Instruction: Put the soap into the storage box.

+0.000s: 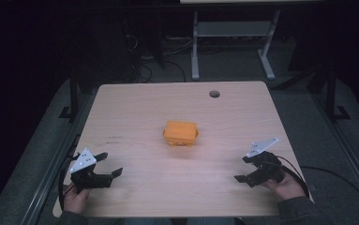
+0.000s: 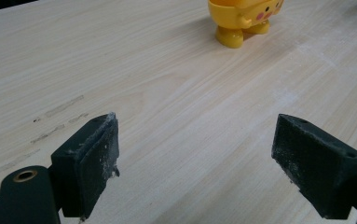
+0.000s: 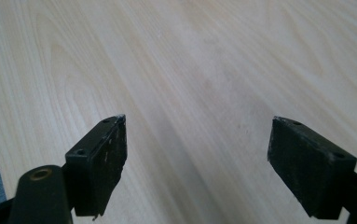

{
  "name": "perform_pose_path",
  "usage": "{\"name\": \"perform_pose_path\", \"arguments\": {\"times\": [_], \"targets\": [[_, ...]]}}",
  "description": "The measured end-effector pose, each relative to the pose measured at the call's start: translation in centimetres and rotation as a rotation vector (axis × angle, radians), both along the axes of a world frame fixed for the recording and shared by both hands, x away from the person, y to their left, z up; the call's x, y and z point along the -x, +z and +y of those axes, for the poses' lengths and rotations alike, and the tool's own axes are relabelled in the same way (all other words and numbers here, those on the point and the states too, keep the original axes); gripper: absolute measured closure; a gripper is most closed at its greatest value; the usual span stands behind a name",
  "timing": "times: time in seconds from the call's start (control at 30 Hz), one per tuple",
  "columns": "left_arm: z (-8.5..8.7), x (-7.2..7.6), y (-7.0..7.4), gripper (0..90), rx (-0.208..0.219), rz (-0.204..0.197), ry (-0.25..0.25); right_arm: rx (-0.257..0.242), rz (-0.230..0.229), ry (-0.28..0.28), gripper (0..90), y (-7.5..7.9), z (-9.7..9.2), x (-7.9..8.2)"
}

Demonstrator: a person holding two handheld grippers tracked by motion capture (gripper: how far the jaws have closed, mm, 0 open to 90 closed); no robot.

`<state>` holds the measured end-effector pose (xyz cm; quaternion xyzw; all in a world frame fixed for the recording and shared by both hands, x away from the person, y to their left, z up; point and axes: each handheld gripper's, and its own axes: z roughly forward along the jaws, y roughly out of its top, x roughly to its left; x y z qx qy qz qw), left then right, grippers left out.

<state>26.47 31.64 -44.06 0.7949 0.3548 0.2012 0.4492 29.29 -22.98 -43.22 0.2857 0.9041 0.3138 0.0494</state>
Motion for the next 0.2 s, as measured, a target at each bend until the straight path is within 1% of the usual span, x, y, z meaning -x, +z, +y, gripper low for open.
{"name": "perform_pose_path", "arguments": {"times": [0.03,0.13,0.2], "targets": [[0.0,0.0,0.0,14.2,0.002,0.000,0.000,-0.004,0.002,-0.009,19.2,-0.1,-0.1,0.3],[0.0,0.0,0.0,14.3,-0.001,0.000,-0.001,-0.004,-0.025,-0.035,18.3,-0.2,-0.4,1.2],[0.0,0.0,0.0,14.3,-0.001,0.001,-0.003,-0.025,-0.063,-0.059,18.7,-0.4,-0.7,2.1]]}}
